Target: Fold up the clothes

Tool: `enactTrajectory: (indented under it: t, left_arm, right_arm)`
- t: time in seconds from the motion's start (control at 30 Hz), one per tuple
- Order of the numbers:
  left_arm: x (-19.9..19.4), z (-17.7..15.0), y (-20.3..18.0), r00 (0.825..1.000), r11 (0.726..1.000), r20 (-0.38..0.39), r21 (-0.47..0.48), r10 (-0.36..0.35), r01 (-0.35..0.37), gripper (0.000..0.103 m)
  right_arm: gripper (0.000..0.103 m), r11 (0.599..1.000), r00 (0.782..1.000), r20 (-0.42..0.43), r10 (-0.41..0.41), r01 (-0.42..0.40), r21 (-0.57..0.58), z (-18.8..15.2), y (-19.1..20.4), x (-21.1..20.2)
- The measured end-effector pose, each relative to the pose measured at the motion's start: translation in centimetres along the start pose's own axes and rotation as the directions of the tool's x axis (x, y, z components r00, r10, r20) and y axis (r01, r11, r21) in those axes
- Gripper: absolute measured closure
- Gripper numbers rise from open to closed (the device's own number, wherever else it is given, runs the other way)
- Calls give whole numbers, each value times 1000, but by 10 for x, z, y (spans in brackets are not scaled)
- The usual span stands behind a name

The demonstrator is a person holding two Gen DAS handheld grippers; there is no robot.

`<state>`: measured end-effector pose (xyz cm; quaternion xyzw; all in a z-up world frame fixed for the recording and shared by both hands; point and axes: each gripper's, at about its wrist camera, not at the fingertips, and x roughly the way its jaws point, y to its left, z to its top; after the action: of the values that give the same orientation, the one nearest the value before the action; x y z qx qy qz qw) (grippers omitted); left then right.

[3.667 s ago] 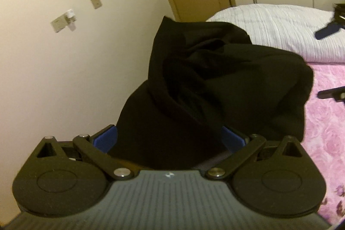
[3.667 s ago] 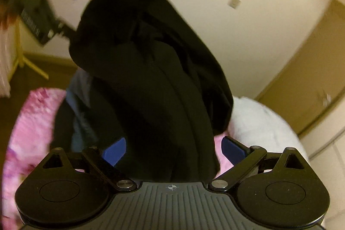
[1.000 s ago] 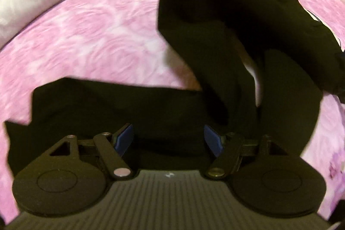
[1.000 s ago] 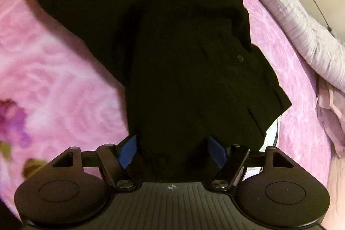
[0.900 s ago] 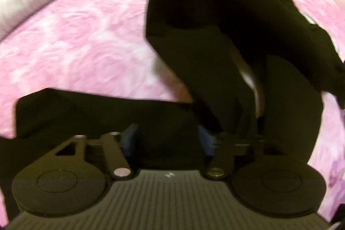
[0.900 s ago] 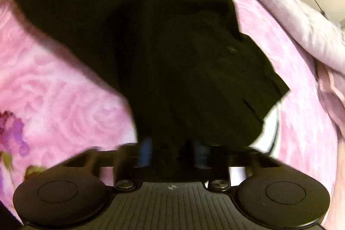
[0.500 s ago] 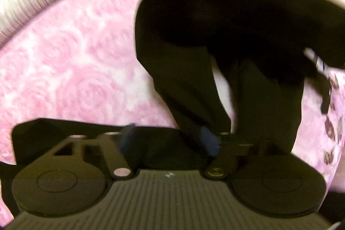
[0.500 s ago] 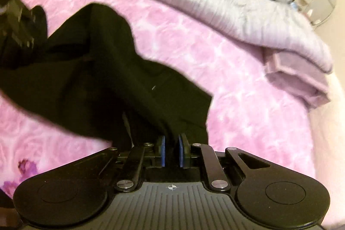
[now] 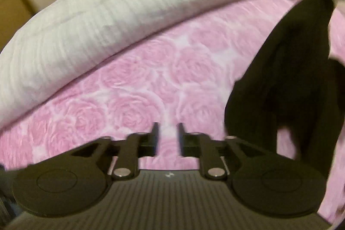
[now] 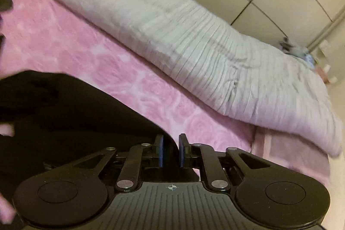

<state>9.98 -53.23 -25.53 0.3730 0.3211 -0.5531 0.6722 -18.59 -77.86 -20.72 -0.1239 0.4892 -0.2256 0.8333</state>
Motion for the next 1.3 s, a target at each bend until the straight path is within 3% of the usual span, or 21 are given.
enactTrajectory:
  t: [0.07, 0.1, 0.2, 0.33, 0.4, 0.5, 0.6, 0.7, 0.83, 0.9, 1.0, 1.07, 1.17, 1.23, 1.3]
  left_arm:
    - [-5, -12, -1, 1000, 998, -4, -67, 4, -4, 61]
    - [-9, -21, -8, 1000, 997, -15, -81, -5, 4, 57]
    - [-15, -55, -37, 998, 998, -41, -42, -47, 45, 47]
    - [-20, -96, -79, 979, 982, -94, 36, -179, 183, 38]
    - [-20, -112, -95, 980, 970, -108, 159, -167, 183, 37]
    - [-19, -136, -96, 986, 952, -125, 271, -109, 140, 37]
    - [-18, -152, -61, 989, 962, -140, 258, -52, 87, 37]
    - [-10, -161, -21, 987, 957, -159, 289, 17, 30, 37]
    - [11, -168, 22, 984, 904, -151, 427, 91, -19, 37]
    - [20, -163, 39, 990, 904, -133, 427, 51, 11, 37]
    - [30, -149, 46, 989, 897, -117, 423, -89, 131, 37]
    - [27, -137, 36, 963, 883, -121, 386, -241, 269, 37]
    - [25, -125, 16, 898, 844, -111, 311, -425, 438, 33]
    - [32, -123, -4, 858, 816, -109, 269, -502, 511, 32]
    - [45, -123, -27, 855, 814, -146, 262, -498, 519, 38]
  right_arm:
    - [63, 994, 991, -93, -93, 98, 47, -2, -9, 38]
    - [59, 989, 991, -92, -93, 102, 104, -7, -12, 42]
    - [49, 969, 998, -58, 6, 8, 246, -39, -12, 27]
    - [45, 946, 996, -82, 42, -13, 324, -116, 13, -29]
    - [43, 932, 990, -112, 82, -36, 361, -159, 34, -56]
    - [42, 908, 966, -217, 144, -42, 416, -211, 75, -89]
    - [42, 835, 931, -243, 271, -102, 540, -242, 116, -105]
    - [42, 802, 911, -231, 341, -154, 578, -235, 155, -109]
    - [41, 802, 902, -206, 381, -211, 559, -203, 201, -102]
    - [40, 815, 904, -191, 382, -232, 532, -186, 222, -101]
    - [38, 856, 914, -198, 353, -230, 463, -163, 245, -95]
    - [37, 858, 916, -214, 339, -209, 469, -157, 252, -91]
    - [36, 835, 922, -254, 292, -117, 537, -161, 246, -85]
    - [36, 784, 925, -275, 263, -38, 620, -173, 232, -82]
    - [36, 701, 928, -283, 243, 34, 713, -192, 214, -81]
